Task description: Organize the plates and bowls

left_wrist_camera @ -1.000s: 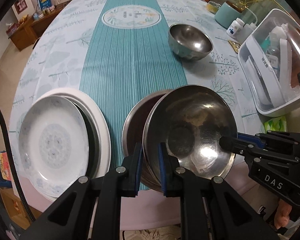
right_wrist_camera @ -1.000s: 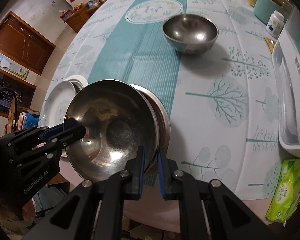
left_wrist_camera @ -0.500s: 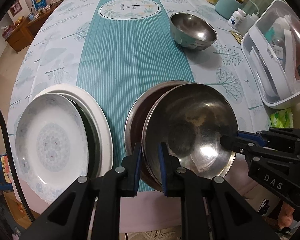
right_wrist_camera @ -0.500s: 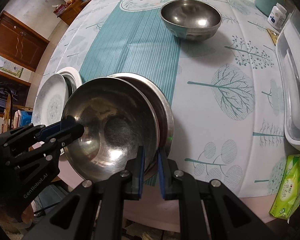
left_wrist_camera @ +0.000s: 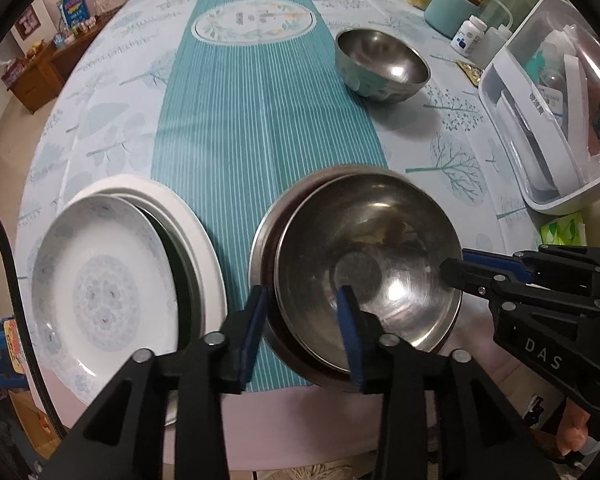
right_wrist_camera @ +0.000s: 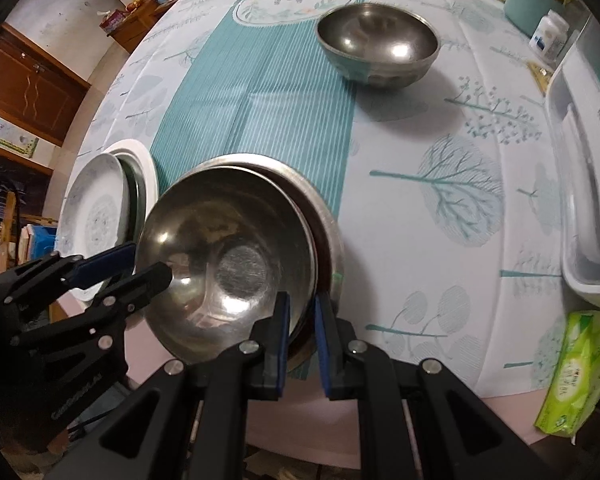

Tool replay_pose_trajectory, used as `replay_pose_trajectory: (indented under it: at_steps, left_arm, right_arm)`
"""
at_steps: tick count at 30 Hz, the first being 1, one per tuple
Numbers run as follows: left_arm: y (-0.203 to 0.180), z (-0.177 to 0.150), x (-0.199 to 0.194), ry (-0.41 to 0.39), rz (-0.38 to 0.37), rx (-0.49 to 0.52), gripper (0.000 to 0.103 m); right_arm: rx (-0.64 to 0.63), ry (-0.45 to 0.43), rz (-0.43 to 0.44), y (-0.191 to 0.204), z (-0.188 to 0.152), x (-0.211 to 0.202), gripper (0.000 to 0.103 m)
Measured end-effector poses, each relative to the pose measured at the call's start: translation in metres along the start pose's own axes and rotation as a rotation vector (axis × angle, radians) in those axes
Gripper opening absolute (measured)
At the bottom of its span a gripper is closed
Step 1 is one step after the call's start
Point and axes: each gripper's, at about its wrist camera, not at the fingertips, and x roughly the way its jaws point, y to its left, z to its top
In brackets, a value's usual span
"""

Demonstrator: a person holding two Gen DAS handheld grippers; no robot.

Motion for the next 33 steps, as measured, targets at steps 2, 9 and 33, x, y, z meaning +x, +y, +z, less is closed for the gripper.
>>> replay_pose_trajectory:
  at_steps: [2, 9, 33]
  left_arm:
    - [-0.002, 0.001, -0.002, -0.011, 0.017, 0.007, 0.039]
    - [-0.001, 0.000, -0.010, -0.043, 0.027, -0.002, 0.059]
    - [0.003, 0.020, -0.045, -0.132, 0.039, -0.041, 0.076]
  right_arm:
    - [-0.005, -0.010, -0.012, 0.000, 0.000, -0.002, 0.013]
    - [-0.008, -0.022, -0.020, -0.001, 0.000, -0.005, 0.013]
    - [-0.025, -0.108, 0.033, -0.003, 0.010, -0.035, 0.013]
